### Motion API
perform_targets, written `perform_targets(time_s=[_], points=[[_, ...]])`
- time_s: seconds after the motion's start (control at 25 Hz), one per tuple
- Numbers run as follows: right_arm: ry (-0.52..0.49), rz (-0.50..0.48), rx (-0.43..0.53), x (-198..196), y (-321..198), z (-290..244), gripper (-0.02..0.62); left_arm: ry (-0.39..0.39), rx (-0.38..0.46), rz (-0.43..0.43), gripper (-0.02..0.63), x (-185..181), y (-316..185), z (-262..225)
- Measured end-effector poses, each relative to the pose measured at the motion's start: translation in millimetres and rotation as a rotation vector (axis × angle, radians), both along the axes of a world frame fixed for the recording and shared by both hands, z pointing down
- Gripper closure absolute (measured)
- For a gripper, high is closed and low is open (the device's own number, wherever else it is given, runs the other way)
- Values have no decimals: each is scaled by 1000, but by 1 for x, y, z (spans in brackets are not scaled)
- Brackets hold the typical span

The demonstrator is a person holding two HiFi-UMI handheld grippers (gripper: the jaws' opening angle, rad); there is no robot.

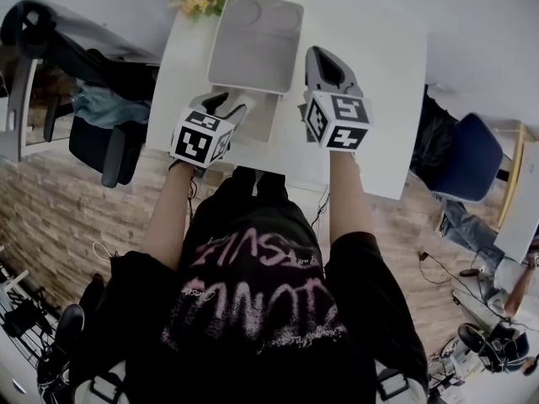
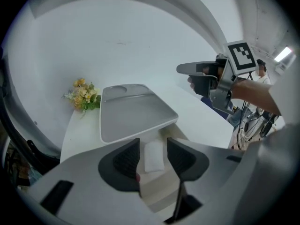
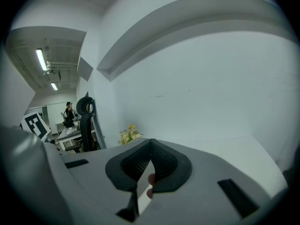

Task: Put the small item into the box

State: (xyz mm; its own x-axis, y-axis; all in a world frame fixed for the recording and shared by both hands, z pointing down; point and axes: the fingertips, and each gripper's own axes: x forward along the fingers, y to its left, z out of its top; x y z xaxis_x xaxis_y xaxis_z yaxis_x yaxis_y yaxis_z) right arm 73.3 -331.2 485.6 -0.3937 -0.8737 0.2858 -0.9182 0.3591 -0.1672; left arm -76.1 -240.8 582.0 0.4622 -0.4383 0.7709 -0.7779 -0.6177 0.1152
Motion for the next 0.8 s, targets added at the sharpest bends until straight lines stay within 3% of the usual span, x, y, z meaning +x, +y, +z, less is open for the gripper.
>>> perform_targets(time_s=[0.8], points=[[9, 10, 81, 1, -4, -42, 584, 61, 269, -93, 552, -10, -52, -81]])
